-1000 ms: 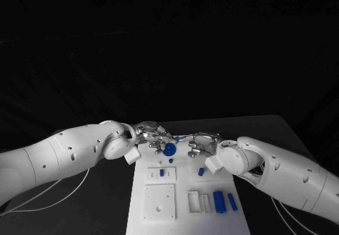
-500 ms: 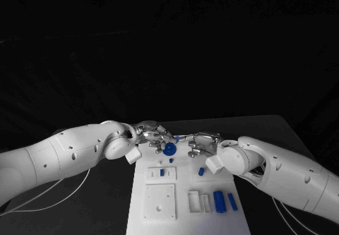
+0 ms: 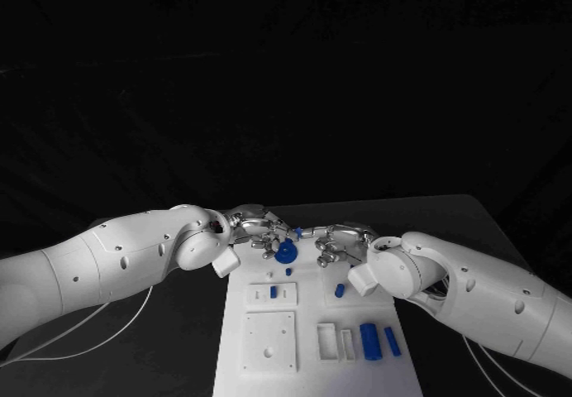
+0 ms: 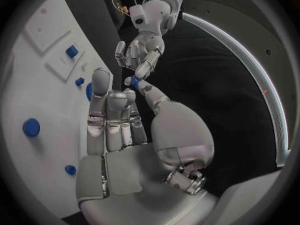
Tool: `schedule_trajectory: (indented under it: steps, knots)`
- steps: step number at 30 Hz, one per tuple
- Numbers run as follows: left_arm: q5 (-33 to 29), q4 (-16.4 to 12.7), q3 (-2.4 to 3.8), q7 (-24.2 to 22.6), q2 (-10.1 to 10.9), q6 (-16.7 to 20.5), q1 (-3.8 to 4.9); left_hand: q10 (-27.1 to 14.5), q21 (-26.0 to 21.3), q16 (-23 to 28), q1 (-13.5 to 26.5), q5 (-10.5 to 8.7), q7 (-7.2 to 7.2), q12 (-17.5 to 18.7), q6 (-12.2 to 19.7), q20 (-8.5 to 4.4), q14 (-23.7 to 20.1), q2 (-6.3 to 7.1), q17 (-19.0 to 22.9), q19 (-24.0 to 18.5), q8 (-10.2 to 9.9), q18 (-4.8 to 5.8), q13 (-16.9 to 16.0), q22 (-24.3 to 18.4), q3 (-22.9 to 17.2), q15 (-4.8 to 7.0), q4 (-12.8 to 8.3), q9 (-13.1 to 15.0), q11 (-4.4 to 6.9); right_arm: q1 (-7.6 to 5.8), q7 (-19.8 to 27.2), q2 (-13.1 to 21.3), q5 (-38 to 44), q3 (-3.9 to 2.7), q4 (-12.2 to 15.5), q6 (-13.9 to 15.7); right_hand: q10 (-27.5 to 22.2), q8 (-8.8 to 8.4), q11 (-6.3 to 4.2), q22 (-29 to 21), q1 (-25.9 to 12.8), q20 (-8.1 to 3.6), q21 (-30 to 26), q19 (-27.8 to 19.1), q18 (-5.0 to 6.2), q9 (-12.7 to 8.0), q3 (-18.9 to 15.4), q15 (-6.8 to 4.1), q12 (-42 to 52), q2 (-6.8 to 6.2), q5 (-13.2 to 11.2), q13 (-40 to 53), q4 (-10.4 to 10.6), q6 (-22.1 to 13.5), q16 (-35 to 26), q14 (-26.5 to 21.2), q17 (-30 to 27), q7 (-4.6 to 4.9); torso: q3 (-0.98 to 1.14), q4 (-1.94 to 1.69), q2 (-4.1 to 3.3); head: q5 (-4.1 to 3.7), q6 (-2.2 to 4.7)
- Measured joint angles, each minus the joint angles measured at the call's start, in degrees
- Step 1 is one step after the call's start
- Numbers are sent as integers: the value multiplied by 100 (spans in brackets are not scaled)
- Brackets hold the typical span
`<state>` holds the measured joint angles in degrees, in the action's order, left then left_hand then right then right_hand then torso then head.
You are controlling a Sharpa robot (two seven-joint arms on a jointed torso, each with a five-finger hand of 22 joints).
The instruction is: Assemble the parts on the task board
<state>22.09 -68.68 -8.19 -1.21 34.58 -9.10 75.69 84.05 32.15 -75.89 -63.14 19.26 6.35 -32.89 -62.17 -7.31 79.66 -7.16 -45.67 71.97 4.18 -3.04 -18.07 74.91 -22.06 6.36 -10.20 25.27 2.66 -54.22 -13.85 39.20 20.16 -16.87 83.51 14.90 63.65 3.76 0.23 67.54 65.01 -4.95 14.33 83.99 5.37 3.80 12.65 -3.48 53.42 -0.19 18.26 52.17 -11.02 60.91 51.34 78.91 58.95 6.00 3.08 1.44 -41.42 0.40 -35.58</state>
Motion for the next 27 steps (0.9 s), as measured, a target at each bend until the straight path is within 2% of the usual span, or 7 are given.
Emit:
schedule_trajectory:
  steps: [2,6,7,8,15,22,27]
  knots:
    - [-44,-1,1,4,2,-6,1,0,0,0,101,115,0,0,0,-9,7,0,-13,9,9,4,0,0,-37,7,-86,100,0,1,84,39,193,0,-12,18,-43,0,13,-60,69,6,-64,5,75,0,-238,14,5,11,48,-94,-25,-83,-45,-29,-82,21,-1,1,1,7,8]
    - [-107,-3,1,13,11,-15,1,-3,0,0,250,277,4,0,-4,-9,9,-13,-25,9,9,4,-7,0,-111,7,-193,334,4,1,305,122,633,-2,-27,75,-83,0,15,-134,116,6,-151,5,77,0,-477,29,89,59,200,-252,-111,-139,-59,-70,-195,37,-1,1,1,19,14]
    - [-120,-4,0,15,13,-17,1,-11,0,0,279,289,5,0,-5,-8,9,-13,-24,9,9,4,-7,0,-120,7,-202,340,12,1,367,142,748,-2,-27,93,-91,0,8,-143,130,6,-158,5,77,0,-506,29,107,73,240,-285,-140,-139,-59,-71,-214,37,0,1,1,23,15]
    - [-132,-5,0,17,15,-19,1,-20,0,0,312,310,5,0,-5,-8,9,-17,-28,9,9,5,-7,0,-115,7,-208,511,21,1,430,162,865,-3,-26,112,-91,0,8,-149,129,6,-159,5,77,1,-530,29,109,72,288,-318,-164,-139,-59,-71,-230,37,1,1,1,27,16]
    - [-204,-7,-3,35,28,-33,1,-11,0,0,406,415,5,0,-5,-28,11,-7,-48,-11,10,11,-13,-1,-160,6,-257,637,34,3,911,271,1762,-26,38,247,-141,0,18,-147,167,6,-185,5,76,1,-577,10,174,109,527,-448,-344,-156,-59,-93,-284,53,3,1,1,40,21]
    - [-239,-13,-4,57,30,-36,1,-2,0,0,438,426,6,0,-6,-28,16,21,-69,-11,10,11,-13,-1,-145,43,-272,676,43,2,1433,296,2820,-84,124,289,-161,0,38,-57,511,18,-186,-8,74,0,-583,21,174,12,792,-517,-504,-156,-59,-146,-317,53,3,2,1,44,23]
    - [-250,-20,-5,70,30,-34,1,-4,0,0,442,398,6,0,-7,-59,16,33,-97,21,43,14,-13,-1,-81,43,-207,747,68,2,1692,275,3600,-93,198,253,-171,0,48,39,723,47,-192,5,74,-11,-583,31,173,-130,778,-573,-504,-239,-58,-194,-353,92,3,2,1,44,23]
